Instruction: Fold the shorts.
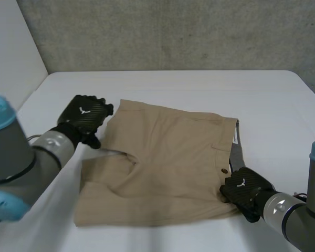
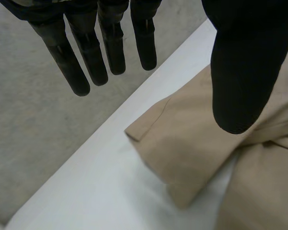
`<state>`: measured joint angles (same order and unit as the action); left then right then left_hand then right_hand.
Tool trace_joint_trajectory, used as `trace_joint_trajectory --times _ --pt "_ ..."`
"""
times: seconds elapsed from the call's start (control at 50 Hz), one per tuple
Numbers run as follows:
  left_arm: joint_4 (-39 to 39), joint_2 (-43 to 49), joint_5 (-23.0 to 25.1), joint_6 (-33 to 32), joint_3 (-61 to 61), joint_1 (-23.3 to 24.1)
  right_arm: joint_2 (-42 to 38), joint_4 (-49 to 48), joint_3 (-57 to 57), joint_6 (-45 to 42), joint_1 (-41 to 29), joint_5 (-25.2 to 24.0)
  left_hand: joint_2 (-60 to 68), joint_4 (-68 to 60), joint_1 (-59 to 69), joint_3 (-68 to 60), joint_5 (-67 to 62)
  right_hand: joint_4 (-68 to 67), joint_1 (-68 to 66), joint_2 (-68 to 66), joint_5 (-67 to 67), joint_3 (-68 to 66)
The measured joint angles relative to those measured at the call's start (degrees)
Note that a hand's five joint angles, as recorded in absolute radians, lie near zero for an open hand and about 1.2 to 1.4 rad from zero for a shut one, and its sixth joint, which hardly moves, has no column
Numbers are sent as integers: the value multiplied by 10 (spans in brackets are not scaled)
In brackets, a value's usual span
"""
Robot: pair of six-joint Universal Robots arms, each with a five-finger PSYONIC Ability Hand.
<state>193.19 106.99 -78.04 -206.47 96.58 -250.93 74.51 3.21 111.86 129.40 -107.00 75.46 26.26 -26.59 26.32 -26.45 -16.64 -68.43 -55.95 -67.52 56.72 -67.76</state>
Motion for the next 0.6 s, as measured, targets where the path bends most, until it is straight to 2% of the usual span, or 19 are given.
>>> trace_joint_trajectory --times 0.04,0.06,0.22,0.38,0.44,0.48,0.5,0.54,0.6 --pt "0 0 0 0 0 0 0 0 0 0 0 0 0 0 0 0 0 0 0 0 0 0" --pt "-2 65 17 8 -46 -7 0 -9 5 0 0 0 5 -5 3 -5 -5 0 0 0 1 0" --pt "-21 204 26 12 -159 -19 -1 -29 17 0 0 0 43 -42 44 -42 -42 0 0 0 3 0" --pt "-22 260 24 10 -211 -20 -2 -44 23 0 0 0 77 -74 78 -73 -72 0 0 0 5 0" --pt "-21 273 23 9 -222 -18 -2 -47 23 0 0 0 123 -121 132 -121 -117 0 0 0 5 0" --pt "-21 283 20 8 -228 -17 -2 -50 23 0 0 0 251 -240 262 -240 -233 0 0 0 5 0" --pt "-21 283 20 8 -228 -17 -2 -50 23 0 0 0 251 -240 262 -240 -233 0 0 0 5 0" --pt "-20 291 12 3 -232 -14 -2 -51 23 0 0 0 387 -381 388 -383 -369 0 0 0 5 0" --pt "-19 295 -3 -5 -232 -12 -2 -52 23 0 0 0 419 -418 391 -414 -388 0 0 0 5 0"
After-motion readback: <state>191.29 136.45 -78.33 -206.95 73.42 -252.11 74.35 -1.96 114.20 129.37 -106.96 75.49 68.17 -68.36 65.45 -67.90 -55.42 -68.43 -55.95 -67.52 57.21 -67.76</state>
